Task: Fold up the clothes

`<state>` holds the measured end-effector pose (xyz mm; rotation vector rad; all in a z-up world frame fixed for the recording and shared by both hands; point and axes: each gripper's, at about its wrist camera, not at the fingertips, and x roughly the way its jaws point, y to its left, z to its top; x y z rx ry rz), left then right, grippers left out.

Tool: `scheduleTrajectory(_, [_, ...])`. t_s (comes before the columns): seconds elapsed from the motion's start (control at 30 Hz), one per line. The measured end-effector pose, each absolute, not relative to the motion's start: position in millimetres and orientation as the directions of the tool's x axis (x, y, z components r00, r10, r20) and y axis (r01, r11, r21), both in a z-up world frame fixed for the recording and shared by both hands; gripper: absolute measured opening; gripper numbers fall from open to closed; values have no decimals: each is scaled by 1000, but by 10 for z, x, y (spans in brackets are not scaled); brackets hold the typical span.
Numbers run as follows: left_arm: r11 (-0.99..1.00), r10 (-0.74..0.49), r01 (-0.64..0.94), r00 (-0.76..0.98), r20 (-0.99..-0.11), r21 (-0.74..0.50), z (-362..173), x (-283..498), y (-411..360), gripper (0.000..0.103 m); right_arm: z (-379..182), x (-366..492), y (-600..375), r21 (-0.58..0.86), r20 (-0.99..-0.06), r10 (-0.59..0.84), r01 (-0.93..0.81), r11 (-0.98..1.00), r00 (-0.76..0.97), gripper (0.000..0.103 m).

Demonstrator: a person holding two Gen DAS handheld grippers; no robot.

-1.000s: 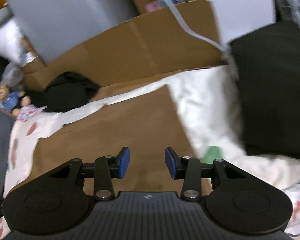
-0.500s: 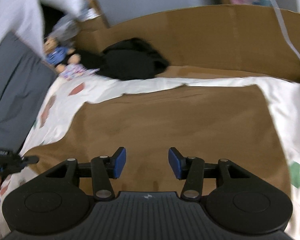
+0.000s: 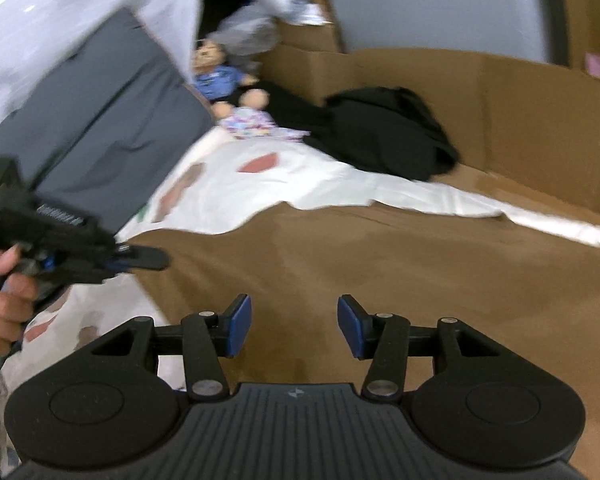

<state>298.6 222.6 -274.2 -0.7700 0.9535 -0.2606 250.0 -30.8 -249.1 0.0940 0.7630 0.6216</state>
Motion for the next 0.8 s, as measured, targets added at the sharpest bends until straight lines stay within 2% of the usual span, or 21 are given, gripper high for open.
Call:
scheduleTrajectory(0.3, [694, -567, -90, 544, -619, -715, -2573, 3113, 2044, 6, -2320, 2467, 169, 242, -592, 608, -604, 760, 528, 53])
scheduleTrajectory(0.8, [679, -598, -77, 520, -610, -730, -2447, 3200, 1926, 6, -2336, 2575, 595, 67, -655, 511, -631, 773, 557, 52])
